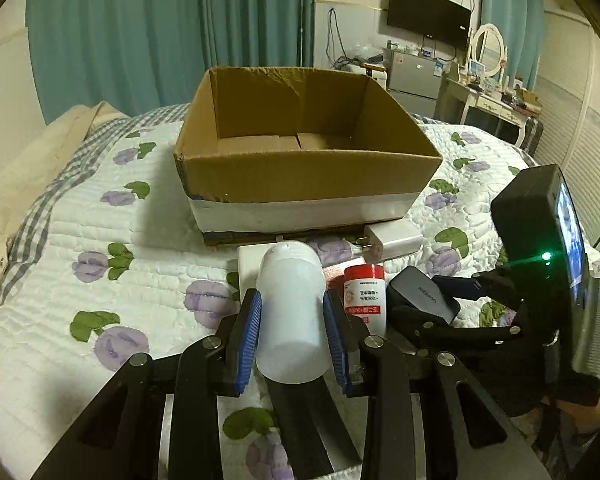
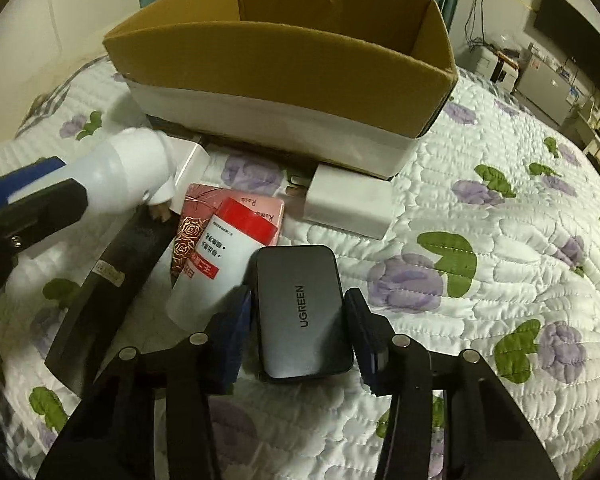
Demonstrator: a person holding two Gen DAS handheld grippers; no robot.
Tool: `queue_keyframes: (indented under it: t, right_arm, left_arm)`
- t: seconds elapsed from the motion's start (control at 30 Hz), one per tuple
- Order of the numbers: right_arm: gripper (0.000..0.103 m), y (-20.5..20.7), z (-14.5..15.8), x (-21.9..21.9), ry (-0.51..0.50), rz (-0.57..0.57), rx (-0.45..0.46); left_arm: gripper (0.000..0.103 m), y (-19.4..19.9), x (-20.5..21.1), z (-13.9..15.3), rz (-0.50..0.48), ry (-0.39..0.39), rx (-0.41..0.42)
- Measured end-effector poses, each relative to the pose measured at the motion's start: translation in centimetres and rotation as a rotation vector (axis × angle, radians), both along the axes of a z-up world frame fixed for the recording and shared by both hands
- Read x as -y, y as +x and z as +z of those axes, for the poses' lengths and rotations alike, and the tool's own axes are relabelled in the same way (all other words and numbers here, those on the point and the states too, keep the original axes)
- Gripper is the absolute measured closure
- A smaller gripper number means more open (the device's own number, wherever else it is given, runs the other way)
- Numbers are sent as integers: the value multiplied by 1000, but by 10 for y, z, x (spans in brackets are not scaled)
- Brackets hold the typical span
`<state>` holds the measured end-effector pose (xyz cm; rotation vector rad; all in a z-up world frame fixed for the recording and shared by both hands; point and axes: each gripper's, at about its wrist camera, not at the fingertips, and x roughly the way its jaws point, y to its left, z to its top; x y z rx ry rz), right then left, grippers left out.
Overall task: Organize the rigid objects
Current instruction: 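Grasp the black UGREEN power bank with the right gripper while the left holds the bottle, then lower both held items into the cardboard box and release them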
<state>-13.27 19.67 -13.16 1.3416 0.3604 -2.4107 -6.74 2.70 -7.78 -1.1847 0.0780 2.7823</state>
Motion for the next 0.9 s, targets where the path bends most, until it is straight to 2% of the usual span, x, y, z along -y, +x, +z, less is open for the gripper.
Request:
queue_keyframes:
  t: [0.23, 0.37, 0.5, 0.67, 0.77, 0.9]
  right_arm:
    - [60, 24, 41, -4, -17, 2, -118]
    - [60, 27, 84, -11, -36, -1, -202]
    - [60, 13, 130, -17, -76, -14, -280]
    - [60, -14, 170, -15, -103, -21, -359]
    - [60, -38, 182, -11, -120, -19, -385]
    - [60, -71, 182, -5, -138, -15, -391]
  left_arm:
    - [71, 14, -2, 29, 0, -8, -54]
    - [71, 14, -5, 56, 1, -14, -108]
    - [71, 4, -8, 85, -2, -38, -178]
    - [71, -24, -9, 112, 3, -54, -245]
    - [71, -49, -6, 121, 15, -58, -269]
    - [71, -86, -4, 120, 32, -70, -284]
